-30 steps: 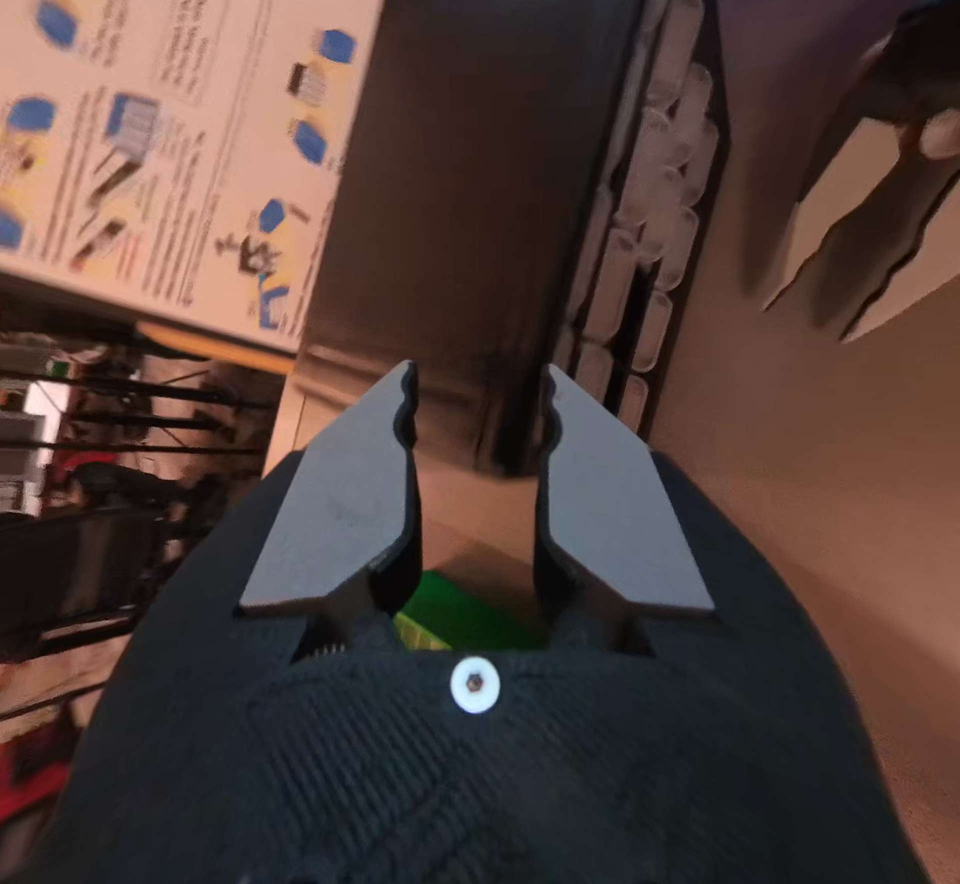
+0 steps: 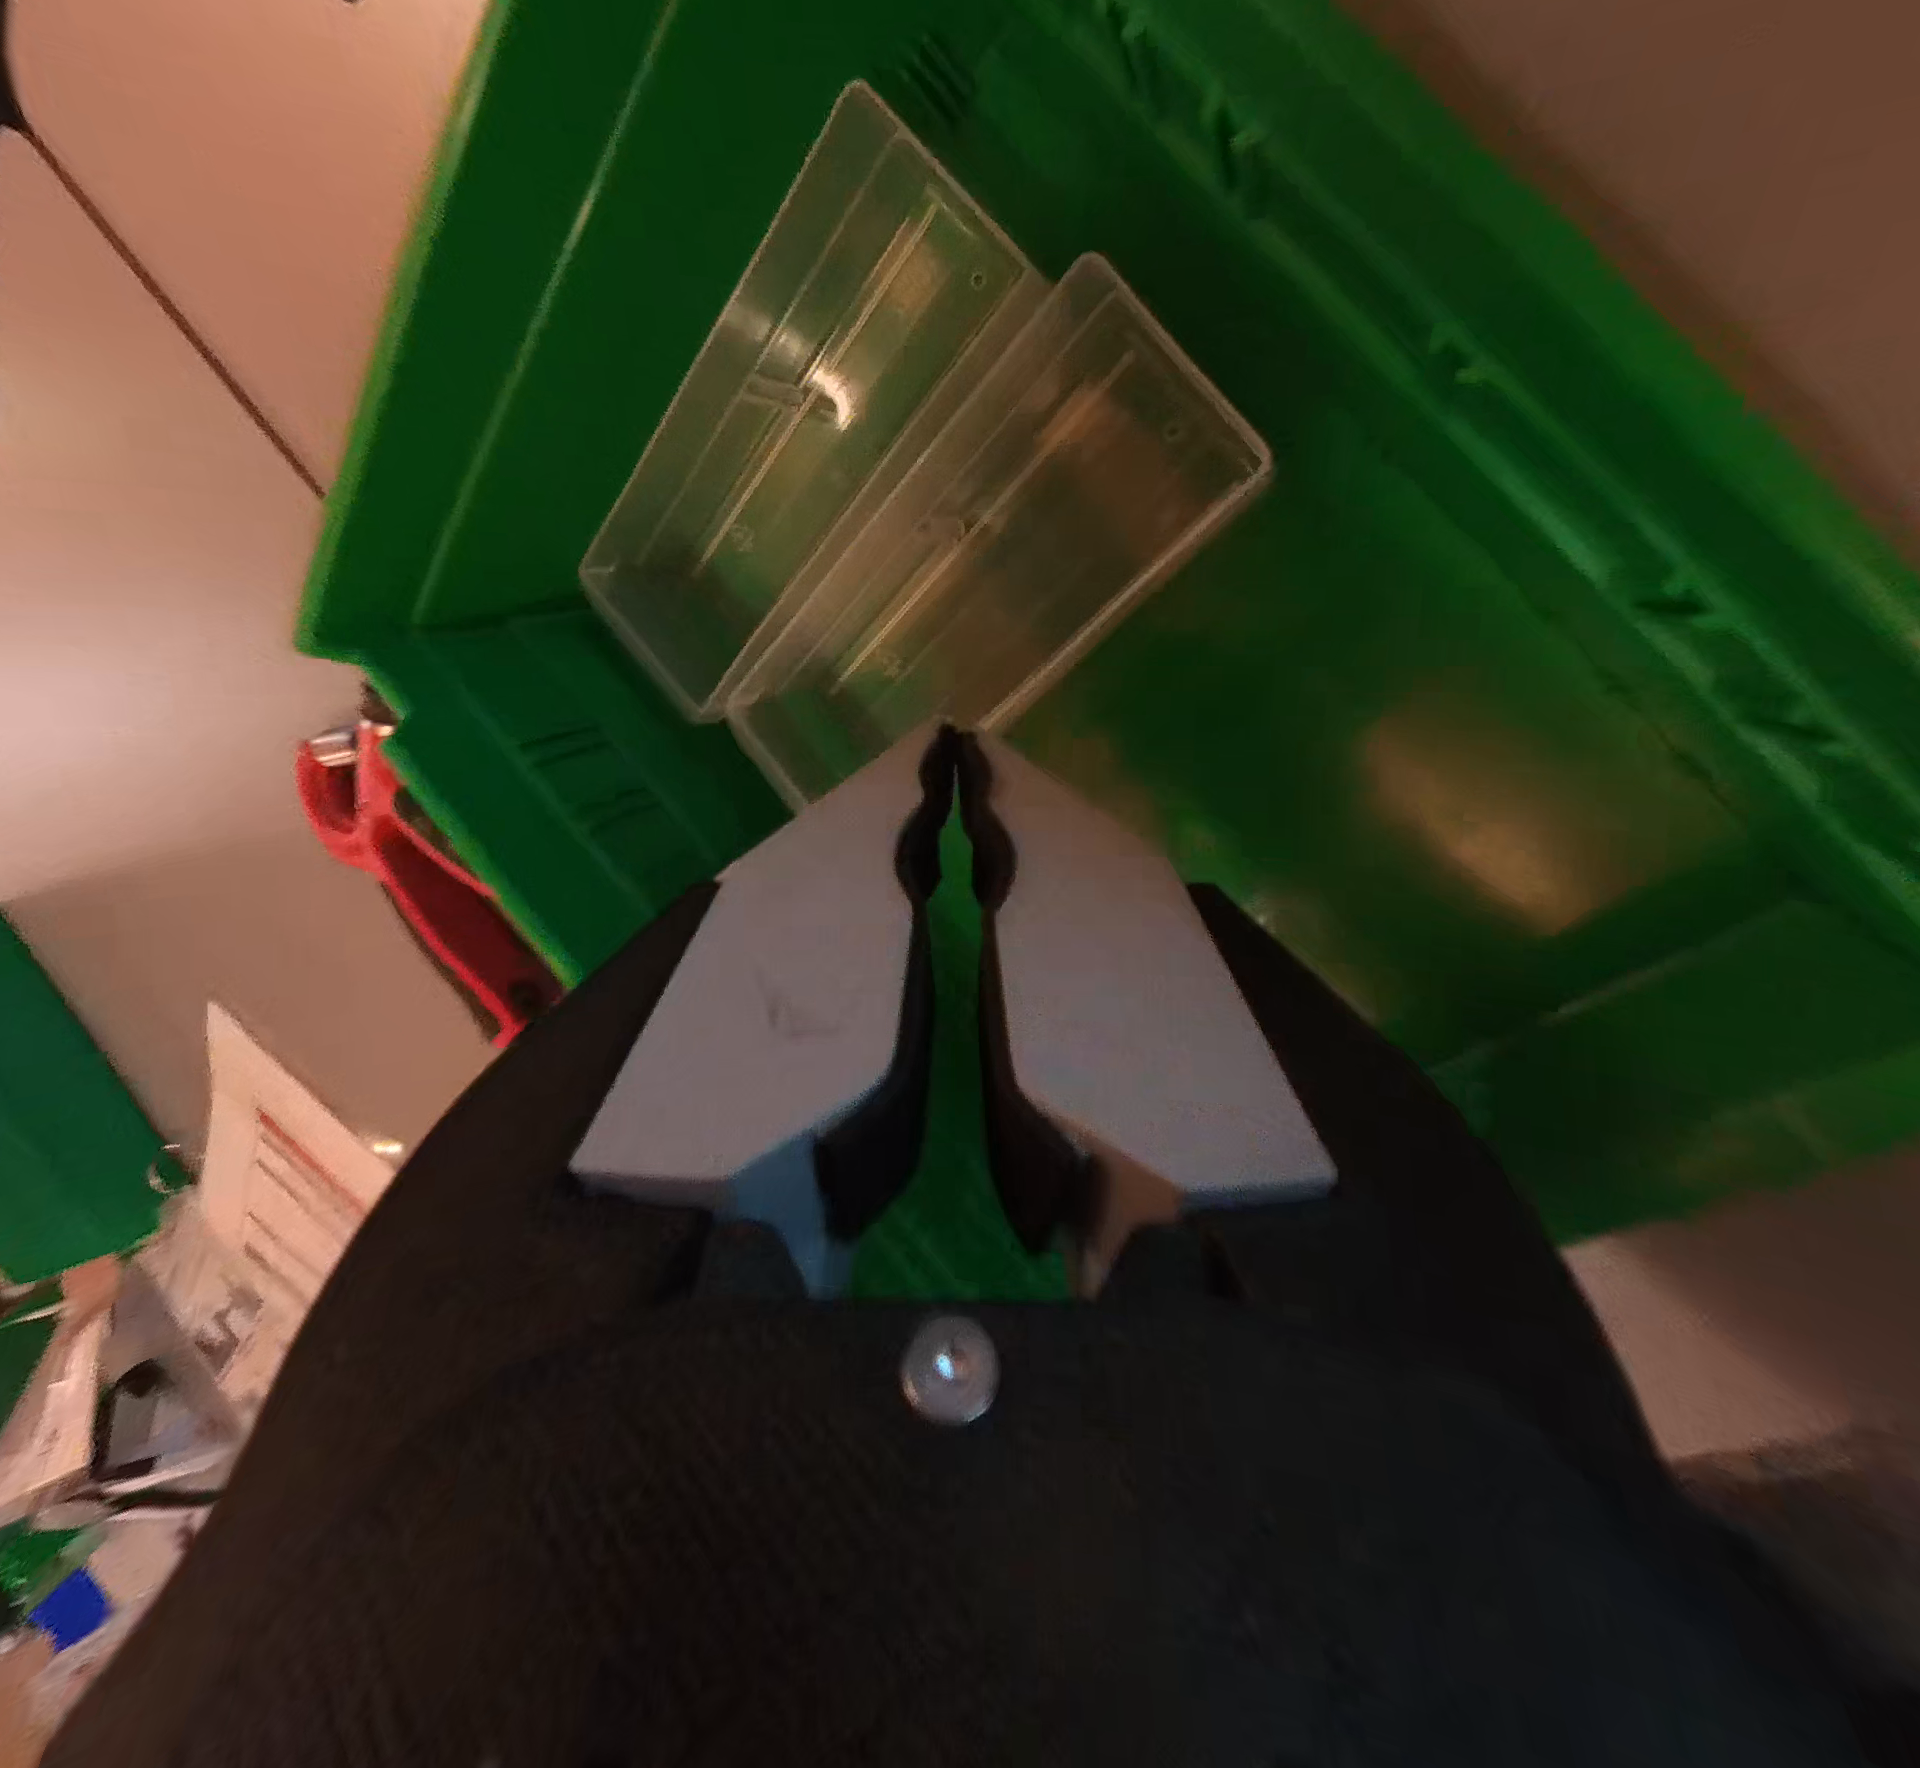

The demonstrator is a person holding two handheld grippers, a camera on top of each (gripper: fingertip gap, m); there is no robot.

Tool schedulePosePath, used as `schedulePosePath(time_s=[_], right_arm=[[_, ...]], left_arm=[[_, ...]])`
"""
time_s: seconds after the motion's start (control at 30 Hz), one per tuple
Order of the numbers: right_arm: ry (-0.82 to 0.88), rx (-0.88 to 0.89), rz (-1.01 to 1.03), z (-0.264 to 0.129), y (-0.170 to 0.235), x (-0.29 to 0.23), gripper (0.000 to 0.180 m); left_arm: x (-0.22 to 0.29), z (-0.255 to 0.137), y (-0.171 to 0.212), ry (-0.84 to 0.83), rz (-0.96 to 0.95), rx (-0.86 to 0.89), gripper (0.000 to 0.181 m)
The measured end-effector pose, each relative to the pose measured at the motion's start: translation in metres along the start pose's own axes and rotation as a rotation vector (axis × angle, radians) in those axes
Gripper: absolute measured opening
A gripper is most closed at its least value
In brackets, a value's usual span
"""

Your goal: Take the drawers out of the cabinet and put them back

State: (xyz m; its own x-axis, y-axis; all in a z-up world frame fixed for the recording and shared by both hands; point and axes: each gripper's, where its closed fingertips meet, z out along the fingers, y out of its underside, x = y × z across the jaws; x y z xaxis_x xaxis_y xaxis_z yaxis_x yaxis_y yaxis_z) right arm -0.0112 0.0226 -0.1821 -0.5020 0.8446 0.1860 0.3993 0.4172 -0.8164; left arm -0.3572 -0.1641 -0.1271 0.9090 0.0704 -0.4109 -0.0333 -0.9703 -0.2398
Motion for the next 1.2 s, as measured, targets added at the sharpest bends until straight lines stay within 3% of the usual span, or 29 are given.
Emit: schedulePosePath(time_s=[0.1,0.23,0.37,0.53,0.57,0.63,0.73,0.87,1.03,1.2], right_arm=[[0.004,-0.003,-0.003,0.0,0.0,0.0,0.034],[0.013,0.002,-0.01,-0.001,0.0,0.0,0.033],[0.008,-0.005,-0.006,0.0,0.001,0.0,0.034],[-0.002,-0.011,0.004,0.0,0.002,0.0,0.034],[-0.004,-0.011,0.006,0.0,0.002,0.0,0.034],[-0.009,-0.012,0.011,0.001,0.002,0.0,0.034],[-0.017,-0.018,0.013,0.001,0.003,-0.001,0.034],[-0.013,-0.027,-0.001,0.002,0.004,-0.002,0.034],[0.001,-0.023,-0.016,0.002,0.003,-0.002,0.033],[-0.002,0.004,-0.042,-0.001,-0.001,-0.005,0.032]], left_arm=[[0.004,-0.017,-0.006,-0.019,0.06,0.021,0.005],[0.03,-0.027,-0.019,0.075,0.154,0.057,0.05],[0.039,-0.013,-0.022,0.073,0.252,0.029,0.055],[0.034,0.041,-0.011,0.049,0.215,-0.05,0.056],[0.033,0.054,-0.004,0.047,0.194,-0.074,0.056],[0.029,0.07,0.005,0.04,0.146,-0.079,0.013],[0.029,0.067,0.016,0.103,0.067,-0.116,0.003],[0.006,0.028,0.009,0.003,0.054,-0.07,0.0],[-0.012,-0.06,-0.022,-0.086,0.04,0.1,0.0],[0.033,-0.143,-0.063,-0.065,0.127,0.289,0.0]])
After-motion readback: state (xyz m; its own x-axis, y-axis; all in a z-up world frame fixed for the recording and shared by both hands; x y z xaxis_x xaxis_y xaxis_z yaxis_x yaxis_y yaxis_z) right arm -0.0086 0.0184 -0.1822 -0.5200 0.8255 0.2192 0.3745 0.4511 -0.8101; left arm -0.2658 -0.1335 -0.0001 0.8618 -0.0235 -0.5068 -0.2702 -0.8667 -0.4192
